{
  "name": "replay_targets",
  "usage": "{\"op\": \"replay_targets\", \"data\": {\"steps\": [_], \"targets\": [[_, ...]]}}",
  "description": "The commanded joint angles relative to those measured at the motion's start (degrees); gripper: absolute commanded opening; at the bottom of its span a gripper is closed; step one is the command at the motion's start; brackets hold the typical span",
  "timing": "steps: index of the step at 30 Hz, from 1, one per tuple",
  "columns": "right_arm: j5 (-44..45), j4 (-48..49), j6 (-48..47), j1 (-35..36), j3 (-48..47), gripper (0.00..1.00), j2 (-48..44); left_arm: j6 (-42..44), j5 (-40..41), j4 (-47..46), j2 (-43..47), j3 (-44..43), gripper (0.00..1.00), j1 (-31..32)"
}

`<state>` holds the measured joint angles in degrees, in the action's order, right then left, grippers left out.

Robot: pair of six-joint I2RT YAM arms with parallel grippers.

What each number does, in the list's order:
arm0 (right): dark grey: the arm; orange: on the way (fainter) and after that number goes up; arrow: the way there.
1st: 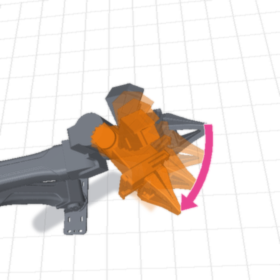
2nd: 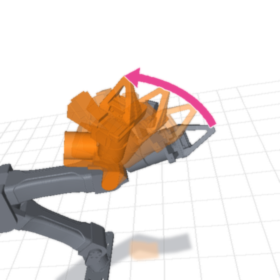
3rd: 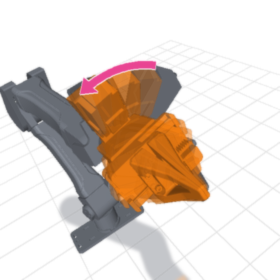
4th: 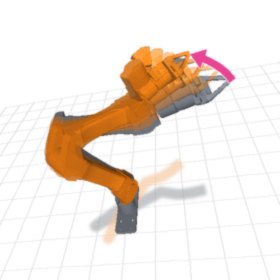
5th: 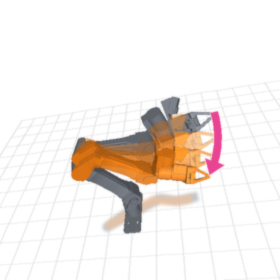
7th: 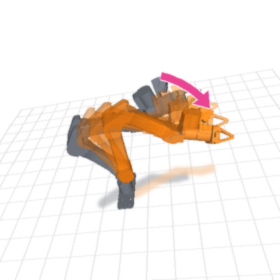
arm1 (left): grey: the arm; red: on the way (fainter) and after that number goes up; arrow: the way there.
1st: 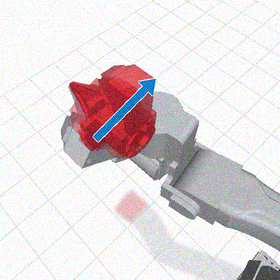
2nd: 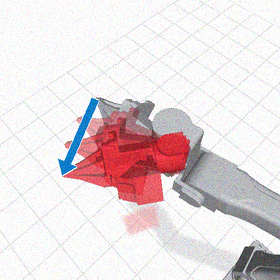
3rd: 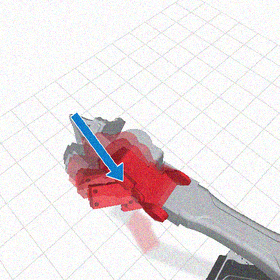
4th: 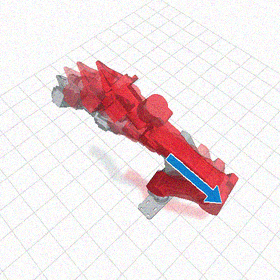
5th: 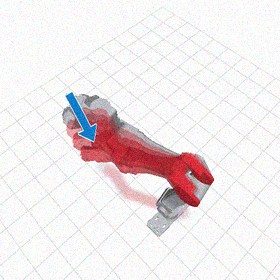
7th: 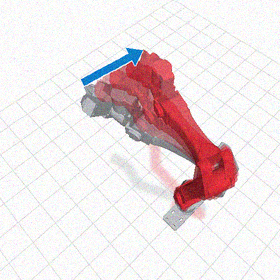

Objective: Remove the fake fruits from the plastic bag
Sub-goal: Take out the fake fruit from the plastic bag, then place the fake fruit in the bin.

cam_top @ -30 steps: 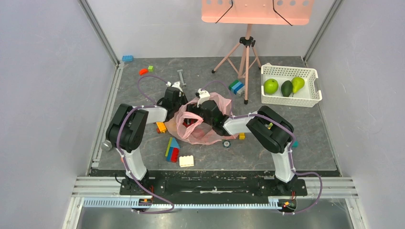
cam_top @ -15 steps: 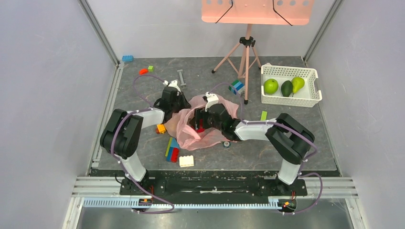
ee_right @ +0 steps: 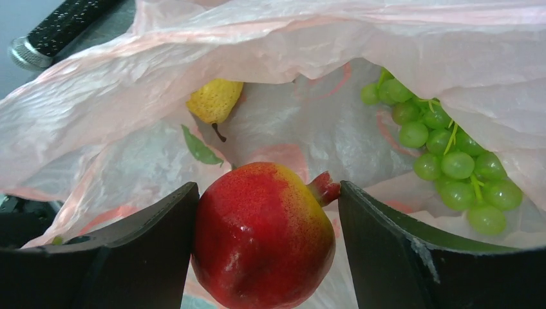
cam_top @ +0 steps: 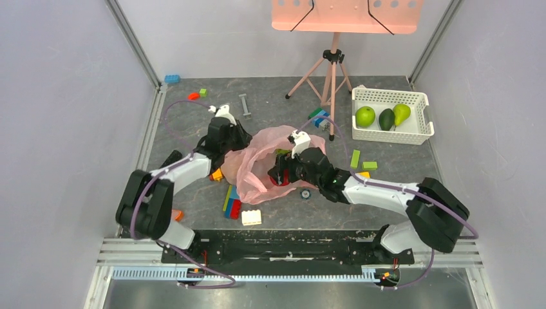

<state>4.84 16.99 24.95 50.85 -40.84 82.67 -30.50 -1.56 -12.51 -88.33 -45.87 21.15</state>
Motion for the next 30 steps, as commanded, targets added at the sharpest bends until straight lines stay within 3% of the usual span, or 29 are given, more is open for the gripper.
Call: {"op": "replay_targets", "data": {"steps": [1,7,17,30], "targets": [[-2.08,-1.85,-1.79,0.32,0.85,0.67,-5.54,-2.35,3.70,-0.77,8.49,3.90,0.28,0.36],[-3.84,-7.06,-2.93,0.41,0.11,0.67,-12.36,-3.71,6.90,5.92,19.81,7.58,0.33,0.83],[-3.38,-13.56,-5.11,0.39,-2.25,0.68,-19.55,-1.00,6.74,23.48,35.16,3.68,0.38,1.16],[-1.79,-22.59,-9.97,0.05,-14.37,0.70,-18.30,9.53,1.83,40.46,43.41,0.12,0.43,1.09]]}}
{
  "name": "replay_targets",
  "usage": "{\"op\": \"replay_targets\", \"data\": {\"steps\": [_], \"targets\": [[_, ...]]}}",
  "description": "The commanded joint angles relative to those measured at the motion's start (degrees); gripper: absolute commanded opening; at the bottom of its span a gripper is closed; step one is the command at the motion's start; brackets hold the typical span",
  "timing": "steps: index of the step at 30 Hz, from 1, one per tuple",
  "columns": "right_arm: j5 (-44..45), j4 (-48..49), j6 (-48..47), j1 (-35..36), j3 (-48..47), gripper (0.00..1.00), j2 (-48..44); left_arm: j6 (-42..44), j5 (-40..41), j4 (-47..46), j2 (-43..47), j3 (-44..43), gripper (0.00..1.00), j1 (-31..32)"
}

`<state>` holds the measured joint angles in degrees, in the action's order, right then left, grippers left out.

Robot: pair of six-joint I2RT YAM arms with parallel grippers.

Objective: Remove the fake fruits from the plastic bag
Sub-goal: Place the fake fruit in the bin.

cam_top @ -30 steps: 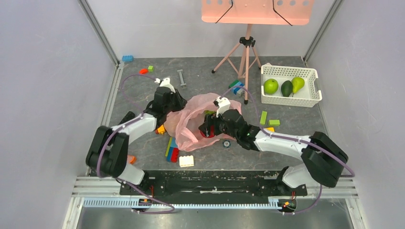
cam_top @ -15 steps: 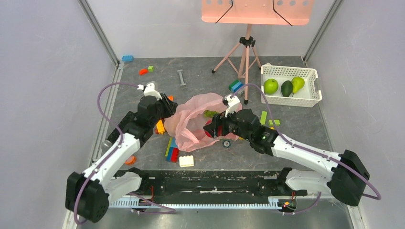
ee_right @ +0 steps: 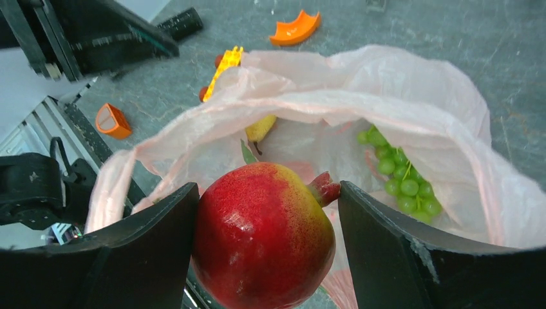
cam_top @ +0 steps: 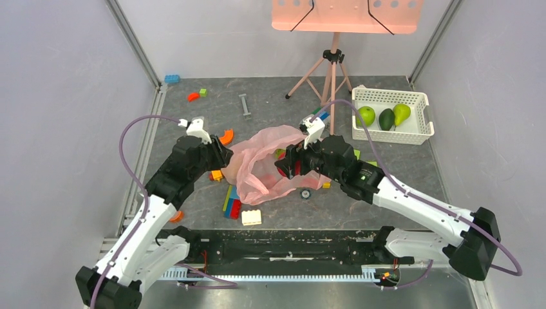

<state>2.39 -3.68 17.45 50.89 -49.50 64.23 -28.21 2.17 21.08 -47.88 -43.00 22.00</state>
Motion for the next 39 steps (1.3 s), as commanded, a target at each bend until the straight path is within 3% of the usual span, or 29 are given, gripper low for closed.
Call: {"op": "replay_targets", "data": {"steps": [1,4,14,20,23,29,33,39], "targets": [[1.02,-2.80,-2.94,-0.36,-6.94,0.70,0.44,8.20,-1.91,7.70,3.63,-2.50,0.44,0.22],[6.05,-4.25,-2.40,-1.95,-9.68,0.70,0.68,9.60,-1.56,8.61,4.97,-1.25,0.46,0.22],[6.80,-10.76,-5.50,-20.69,-21.11,0.71,5.82,7.91,-3.31,8.80,8.35,0.98,0.61,0.19],[7.22,-11.49,-5.40,-33.06,-20.04,0.71,7.98,7.74,-2.41,8.81,9.62,1.34,0.69,0.19],[3.38,-10.08,-3.18,-40.74,-18.10,0.71,9.48,7.73,-2.78,8.80,9.52,1.21,0.78,0.21],[2.80,-6.55,-0.41,-52.20,-16.42,0.69,15.03,7.73,-3.23,8.80,9.28,0.90,0.83,0.18],[2.57,-4.17,1.44,-56.97,-16.70,0.69,19.11,7.83,-4.42,8.81,9.08,0.73,0.94,0.19],[2.01,-0.74,3.17,-60.45,-19.97,0.69,26.89,7.82,-4.78,8.85,9.61,0.64,0.97,0.19]]}}
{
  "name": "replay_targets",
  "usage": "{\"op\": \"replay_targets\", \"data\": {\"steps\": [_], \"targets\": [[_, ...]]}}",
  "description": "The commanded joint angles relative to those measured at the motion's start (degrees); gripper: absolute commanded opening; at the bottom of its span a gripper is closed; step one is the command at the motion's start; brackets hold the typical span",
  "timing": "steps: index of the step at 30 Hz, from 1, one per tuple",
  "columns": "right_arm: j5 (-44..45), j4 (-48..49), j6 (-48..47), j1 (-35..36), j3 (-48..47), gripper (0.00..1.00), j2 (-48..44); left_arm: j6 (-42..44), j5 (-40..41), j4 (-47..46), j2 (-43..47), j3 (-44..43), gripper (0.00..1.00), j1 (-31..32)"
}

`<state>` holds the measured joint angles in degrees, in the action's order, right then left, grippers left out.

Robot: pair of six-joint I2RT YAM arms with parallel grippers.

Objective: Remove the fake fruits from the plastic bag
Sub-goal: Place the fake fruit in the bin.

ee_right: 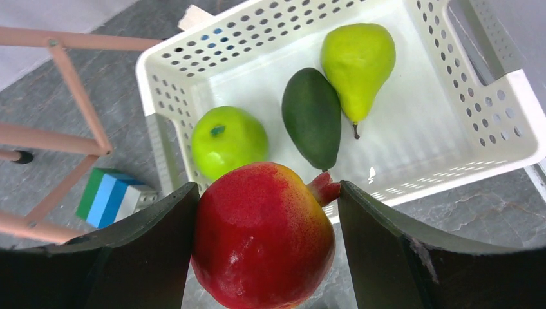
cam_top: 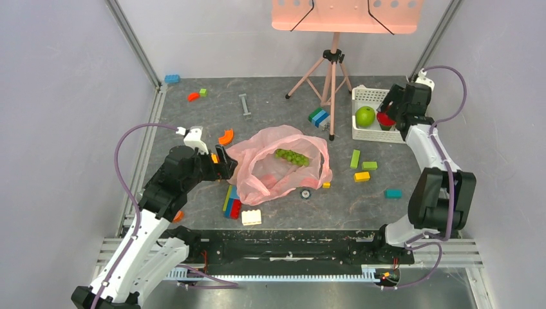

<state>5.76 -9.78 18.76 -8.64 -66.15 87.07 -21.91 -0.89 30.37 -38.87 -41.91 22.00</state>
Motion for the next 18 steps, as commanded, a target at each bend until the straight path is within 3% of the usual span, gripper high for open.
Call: {"op": "replay_targets", "data": {"steps": [1,10,18], "targets": [[-1.44,5.50,1.64,-0.93,-4.55,0.69,5.99,1.52,-1.79,-0.50,0.76,-0.46,0.97,0.16],[-4.09,11.46,0.05,-1.90,-10.20,0.72,16.14,1.44,-2.54,-1.01,1.65,-0.10,0.98,0.22],[-3.01,10.35,-0.81,-1.98,-17.57,0.73,23.70,1.35,-2.79,-1.10,1.83,0.07,0.98,0.21]]}}
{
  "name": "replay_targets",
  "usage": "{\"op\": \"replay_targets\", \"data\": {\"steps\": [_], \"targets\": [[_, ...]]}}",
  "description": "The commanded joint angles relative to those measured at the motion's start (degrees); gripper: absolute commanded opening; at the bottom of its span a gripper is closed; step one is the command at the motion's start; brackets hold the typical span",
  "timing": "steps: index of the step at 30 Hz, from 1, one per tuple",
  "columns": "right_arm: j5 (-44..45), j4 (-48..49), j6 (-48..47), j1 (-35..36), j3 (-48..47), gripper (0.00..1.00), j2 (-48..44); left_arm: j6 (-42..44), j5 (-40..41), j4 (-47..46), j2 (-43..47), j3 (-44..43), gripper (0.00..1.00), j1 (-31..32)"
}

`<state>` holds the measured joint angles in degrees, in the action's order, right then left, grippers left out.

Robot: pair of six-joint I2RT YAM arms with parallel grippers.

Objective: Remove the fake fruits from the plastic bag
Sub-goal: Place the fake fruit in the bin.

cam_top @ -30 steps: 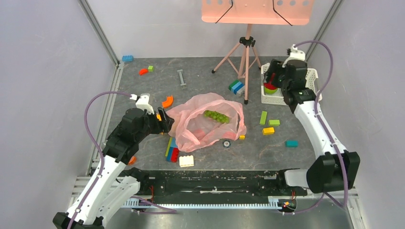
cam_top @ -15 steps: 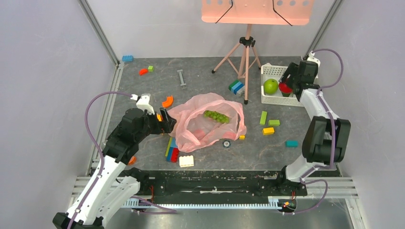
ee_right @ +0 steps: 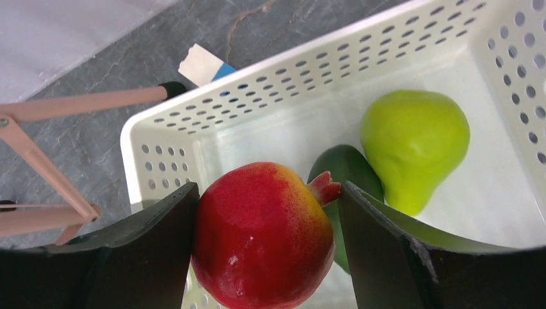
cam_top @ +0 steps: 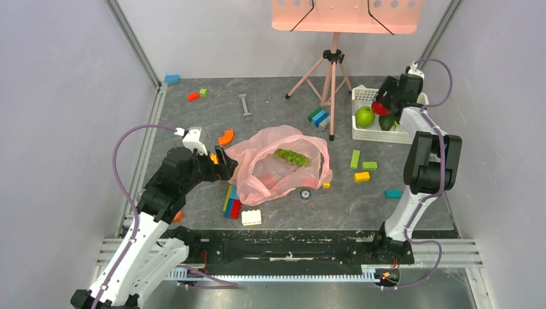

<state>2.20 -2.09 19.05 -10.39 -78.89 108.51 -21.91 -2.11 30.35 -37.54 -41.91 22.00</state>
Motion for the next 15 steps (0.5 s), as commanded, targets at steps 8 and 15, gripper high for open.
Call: {"op": "replay_targets", "data": {"steps": [8,15], "targets": [[1.15,2.18,-0.95,-0.23,-12.67,0.75,9.98,1.46,-1.41,-1.11,0.01,0.14,0.98,0.18],[1.72,2.22,-0.86,-0.24,-17.35,0.78,14.44,1.61,-1.35,-1.08,-1.23,-0.10,0.99,0.15]]}}
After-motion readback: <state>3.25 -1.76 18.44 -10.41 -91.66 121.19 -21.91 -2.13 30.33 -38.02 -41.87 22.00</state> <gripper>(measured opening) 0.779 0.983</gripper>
